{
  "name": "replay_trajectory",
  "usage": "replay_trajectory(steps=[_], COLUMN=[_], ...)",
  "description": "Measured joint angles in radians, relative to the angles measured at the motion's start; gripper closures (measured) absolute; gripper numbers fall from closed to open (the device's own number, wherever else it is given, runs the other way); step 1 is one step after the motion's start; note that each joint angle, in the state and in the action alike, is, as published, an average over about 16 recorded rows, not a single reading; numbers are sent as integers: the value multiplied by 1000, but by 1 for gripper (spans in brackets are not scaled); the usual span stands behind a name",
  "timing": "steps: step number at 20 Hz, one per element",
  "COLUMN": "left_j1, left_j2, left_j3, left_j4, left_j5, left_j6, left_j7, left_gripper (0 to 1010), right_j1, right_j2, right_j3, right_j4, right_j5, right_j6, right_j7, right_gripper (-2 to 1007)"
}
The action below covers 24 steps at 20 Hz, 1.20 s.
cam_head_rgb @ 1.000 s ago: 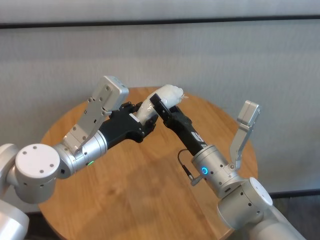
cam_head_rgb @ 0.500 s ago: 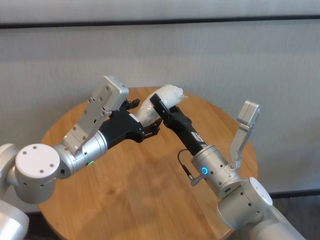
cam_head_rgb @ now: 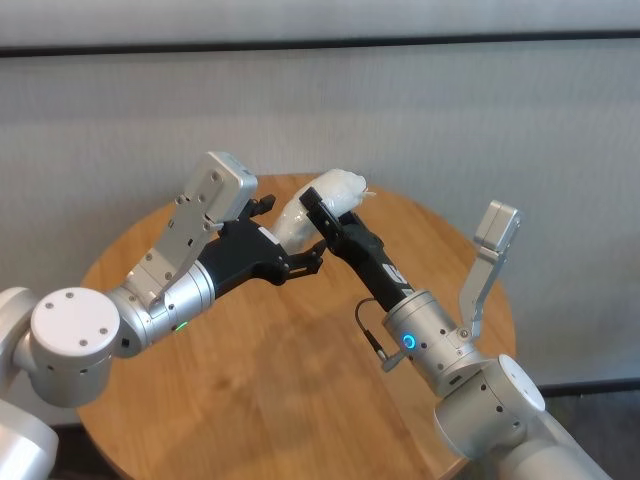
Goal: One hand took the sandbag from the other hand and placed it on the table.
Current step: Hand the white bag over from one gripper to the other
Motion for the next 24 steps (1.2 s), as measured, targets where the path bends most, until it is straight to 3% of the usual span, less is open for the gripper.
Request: replay_trajectory(steps=[7,18,24], left_j1=[0,-3,-10], left_j2=[0,7,35], left_j3=[-2,-26,-19], left_j4=[2,30,26], left_j5=[-10,-127,-148], left_j6=[-6,-57,-36], left_j7=[-11,-94,-97], left_gripper=[8,9,10], right_j1=[0,0,0], right_j2=[0,0,0], right_j3=[0,1,0], right_j4=[0,0,0], right_j5=[0,0,0], right_j6=[0,-1,0], right_j7=[0,0,0], right_gripper=[346,346,346])
